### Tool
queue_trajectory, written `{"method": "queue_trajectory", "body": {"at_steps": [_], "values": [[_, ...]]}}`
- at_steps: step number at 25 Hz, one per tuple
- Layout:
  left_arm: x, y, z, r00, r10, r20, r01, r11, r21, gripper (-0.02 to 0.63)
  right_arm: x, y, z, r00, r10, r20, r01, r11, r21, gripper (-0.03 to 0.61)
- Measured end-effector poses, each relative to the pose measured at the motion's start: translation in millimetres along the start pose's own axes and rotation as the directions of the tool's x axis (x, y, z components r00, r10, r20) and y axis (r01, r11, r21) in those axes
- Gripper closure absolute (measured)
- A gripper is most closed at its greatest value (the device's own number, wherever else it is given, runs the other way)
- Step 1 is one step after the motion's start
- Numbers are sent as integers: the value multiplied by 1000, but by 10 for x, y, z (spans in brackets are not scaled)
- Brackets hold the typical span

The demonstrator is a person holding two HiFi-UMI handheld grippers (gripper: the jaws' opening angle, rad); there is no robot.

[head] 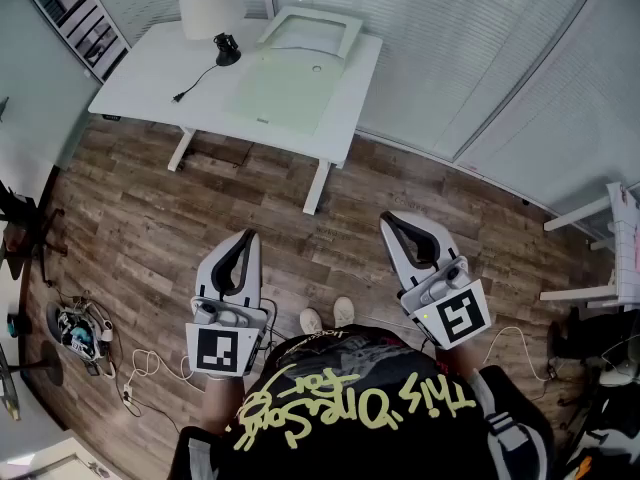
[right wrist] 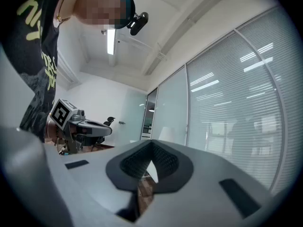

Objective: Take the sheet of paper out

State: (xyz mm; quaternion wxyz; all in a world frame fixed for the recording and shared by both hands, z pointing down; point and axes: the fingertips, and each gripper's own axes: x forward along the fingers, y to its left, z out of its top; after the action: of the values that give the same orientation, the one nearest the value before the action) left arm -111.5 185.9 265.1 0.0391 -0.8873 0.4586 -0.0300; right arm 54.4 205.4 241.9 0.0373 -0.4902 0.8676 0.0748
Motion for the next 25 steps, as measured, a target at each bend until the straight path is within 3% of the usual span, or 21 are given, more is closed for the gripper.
{"method": "queue_trajectory", "body": {"at_steps": [25], "values": [[-195, 152, -74, 999, 37, -29, -36, 999, 40, 604, 107, 173, -115, 1000, -11, -3, 11, 999, 33, 571]]}}
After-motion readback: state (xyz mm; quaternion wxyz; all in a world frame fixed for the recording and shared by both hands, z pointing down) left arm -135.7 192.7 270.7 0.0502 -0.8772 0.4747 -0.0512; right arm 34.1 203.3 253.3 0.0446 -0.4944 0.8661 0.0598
